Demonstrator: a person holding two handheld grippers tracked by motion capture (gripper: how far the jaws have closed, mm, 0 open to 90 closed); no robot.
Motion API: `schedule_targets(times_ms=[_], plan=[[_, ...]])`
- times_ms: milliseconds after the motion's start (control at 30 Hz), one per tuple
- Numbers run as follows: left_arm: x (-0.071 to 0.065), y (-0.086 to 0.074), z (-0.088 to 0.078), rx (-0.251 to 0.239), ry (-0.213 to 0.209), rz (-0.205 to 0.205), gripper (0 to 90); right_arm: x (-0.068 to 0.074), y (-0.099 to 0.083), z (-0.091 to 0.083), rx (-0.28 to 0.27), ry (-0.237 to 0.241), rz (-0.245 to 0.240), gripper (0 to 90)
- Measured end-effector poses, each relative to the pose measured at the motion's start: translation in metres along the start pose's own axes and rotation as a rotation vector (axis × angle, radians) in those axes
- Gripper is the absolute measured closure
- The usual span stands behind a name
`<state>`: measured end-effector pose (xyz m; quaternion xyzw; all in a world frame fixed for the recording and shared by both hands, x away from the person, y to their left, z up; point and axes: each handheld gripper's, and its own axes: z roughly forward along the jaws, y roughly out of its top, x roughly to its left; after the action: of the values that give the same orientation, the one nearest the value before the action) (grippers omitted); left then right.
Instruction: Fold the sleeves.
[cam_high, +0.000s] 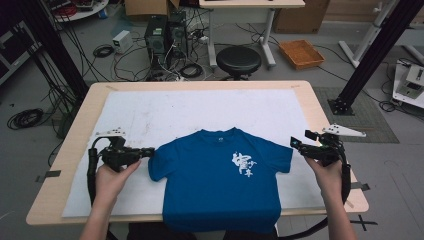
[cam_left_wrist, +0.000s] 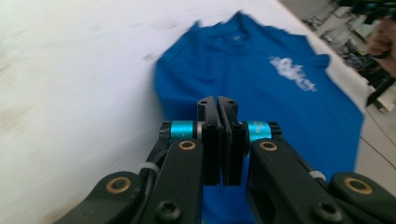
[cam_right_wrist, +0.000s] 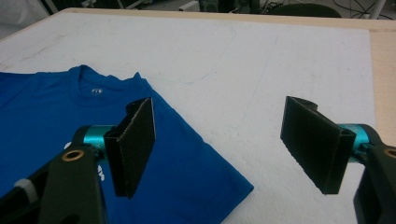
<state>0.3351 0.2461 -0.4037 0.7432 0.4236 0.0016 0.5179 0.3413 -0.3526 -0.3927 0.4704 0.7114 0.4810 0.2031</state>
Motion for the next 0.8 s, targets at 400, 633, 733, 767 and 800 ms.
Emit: schedule_targets(times_ms=[400,633,733,767,800], plan=[[-0.039,0.023,0.079,0.035,-0.094,-0.035,88.2,-0.002,-0.001,0.0,0.001,-0.004,-0.001,26.1],[-0.047,0.023,0.117,0.049,-0.081,-0.055,88.2,-0.003,-0.003,0.002,0.007,-0.007,-0.001,26.1],[-0.049,0.022,0.131,0.039,-0.085,-0.027,88.0,-0.003,-0.003,0.003,0.009,-0.008,-0.005,26.1],[-0.05,0.022,0.133,0.029,-0.084,-0.008,84.7,-0.004,-0.003,0.003,0.009,-0.009,-0.005,26.1],[-0.05,0.022,0.133,0.029,-0.084,-0.008,73.9,-0.004,-0.003,0.003,0.01,-0.008,-0.005,26.1]])
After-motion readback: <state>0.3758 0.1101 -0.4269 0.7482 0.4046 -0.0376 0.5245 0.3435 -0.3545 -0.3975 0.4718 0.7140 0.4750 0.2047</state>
